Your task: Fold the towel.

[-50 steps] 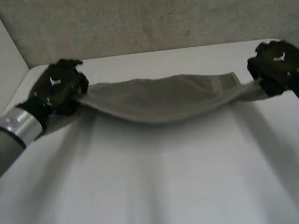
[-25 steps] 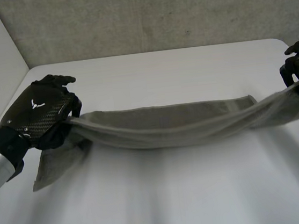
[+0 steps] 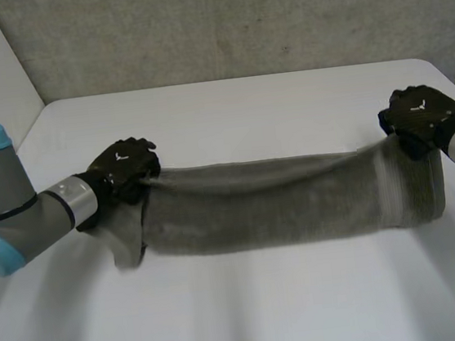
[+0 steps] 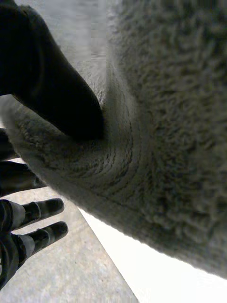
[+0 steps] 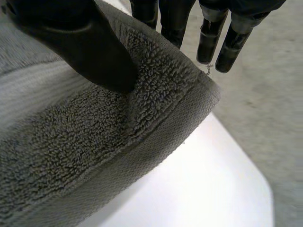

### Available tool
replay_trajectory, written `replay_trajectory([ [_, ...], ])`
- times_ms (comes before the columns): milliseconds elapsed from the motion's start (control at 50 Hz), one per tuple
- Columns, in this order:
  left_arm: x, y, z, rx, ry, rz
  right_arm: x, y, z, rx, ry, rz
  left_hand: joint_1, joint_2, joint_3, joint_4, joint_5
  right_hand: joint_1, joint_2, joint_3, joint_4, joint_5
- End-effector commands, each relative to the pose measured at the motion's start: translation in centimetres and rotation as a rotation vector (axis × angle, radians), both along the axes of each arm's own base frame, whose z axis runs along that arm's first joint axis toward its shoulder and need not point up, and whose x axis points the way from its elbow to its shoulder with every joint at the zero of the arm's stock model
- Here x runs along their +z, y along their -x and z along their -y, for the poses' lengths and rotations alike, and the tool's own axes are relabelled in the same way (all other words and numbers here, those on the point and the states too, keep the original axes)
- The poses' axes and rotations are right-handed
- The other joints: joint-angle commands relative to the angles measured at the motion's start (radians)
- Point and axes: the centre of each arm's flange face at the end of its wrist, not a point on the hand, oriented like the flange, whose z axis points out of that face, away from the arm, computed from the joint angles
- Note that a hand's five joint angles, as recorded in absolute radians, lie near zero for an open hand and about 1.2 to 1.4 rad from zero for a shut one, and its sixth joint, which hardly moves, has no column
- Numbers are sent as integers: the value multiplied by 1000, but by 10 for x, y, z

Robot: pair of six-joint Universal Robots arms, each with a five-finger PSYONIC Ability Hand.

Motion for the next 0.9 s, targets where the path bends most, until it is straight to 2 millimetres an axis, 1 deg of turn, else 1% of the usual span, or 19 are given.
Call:
replay_trajectory([
  [20, -9, 5, 18, 11, 26, 11, -11, -10, 17, -57, 66, 3, 129, 45, -48, -54, 55, 75, 58, -46, -76, 51],
  [60, -10, 10, 18, -1, 40, 8, -14, -13, 19, -53, 67, 4, 129, 45, -48, -54, 55, 75, 58, -46, -76, 51],
  [100, -9, 13, 19, -4, 54, 6, -24, -19, 22, -44, 52, 1, 129, 45, -48, -54, 55, 75, 58, -46, -76, 51],
  [160, -9, 18, 20, -6, 82, 5, -29, -22, 22, -36, 43, 0, 129, 45, -48, -54, 55, 75, 58, -46, -76, 51],
  [200, -11, 21, 21, -5, 99, 5, -36, -27, 21, -22, 29, -3, 129, 45, -48, -54, 55, 75, 58, -46, -76, 51],
  [320, -19, 31, 26, -7, 154, 6, -40, -27, 27, -47, 44, -7, 129, 45, -48, -54, 55, 75, 58, -46, -76, 51],
  [360, -22, 32, 29, -2, 160, 12, -41, -25, 33, -72, 77, -10, 129, 45, -48, -54, 55, 75, 58, -46, -76, 51],
  [380, -25, 32, 31, 4, 166, 20, -41, -25, 33, -72, 77, -10, 129, 45, -48, -54, 55, 75, 58, -46, -76, 51],
  [480, -33, 32, 36, 8, 177, 42, -56, -26, 40, -80, 75, -13, 129, 45, -48, -54, 55, 75, 58, -46, -76, 51],
  [500, -35, 32, 36, 4, 183, 52, -56, -26, 40, -80, 75, -13, 129, 45, -48, -54, 55, 75, 58, -46, -76, 51],
  [640, -38, 31, 37, 4, 209, 91, -67, -26, 45, -85, 61, -20, 129, 45, -48, -54, 55, 75, 58, -46, -76, 51],
  [740, -39, 30, 37, 14, 216, 107, -72, -25, 45, -92, 52, -28, 129, 45, -48, -54, 55, 75, 58, -46, -76, 51],
  [780, -40, 30, 37, 14, 216, 109, -73, -25, 45, -94, 49, -29, 94, 11, -48, -54, 20, 75, 58, -46, -76, 51],
  [800, -39, 30, 37, 13, 217, 110, -74, -25, 45, -92, 48, -29, -228, -312, -48, -54, -303, 23, 7, -46, -76, 0],
  [820, -39, 30, 37, 13, 219, 110, -74, -25, 45, -92, 48, -29, -519, -603, -48, -54, -594, 23, 6, -46, -76, 0],
  [840, -39, 30, 37, 13, 219, 110, -74, -25, 45, -93, 48, -29, -522, -606, -48, -54, -597, -338, -354, -46, -76, -361],
  [860, -38, 29, 36, 13, 219, 110, -74, -27, 44, -89, 48, -29, -676, -760, -48, -54, -751, -609, -625, -46, -76, -632],
  [880, -37, 30, 36, 11, 220, 108, -74, -27, 44, -89, 48, -29, -782, -866, -48, -54, -857, -611, -628, -46, -76, -635],
  [900, -37, 30, 36, 11, 220, 108, -74, -29, 43, -87, 48, -30, -783, -867, -48, -54, -858, -780, -797, -46, -76, -803],
])
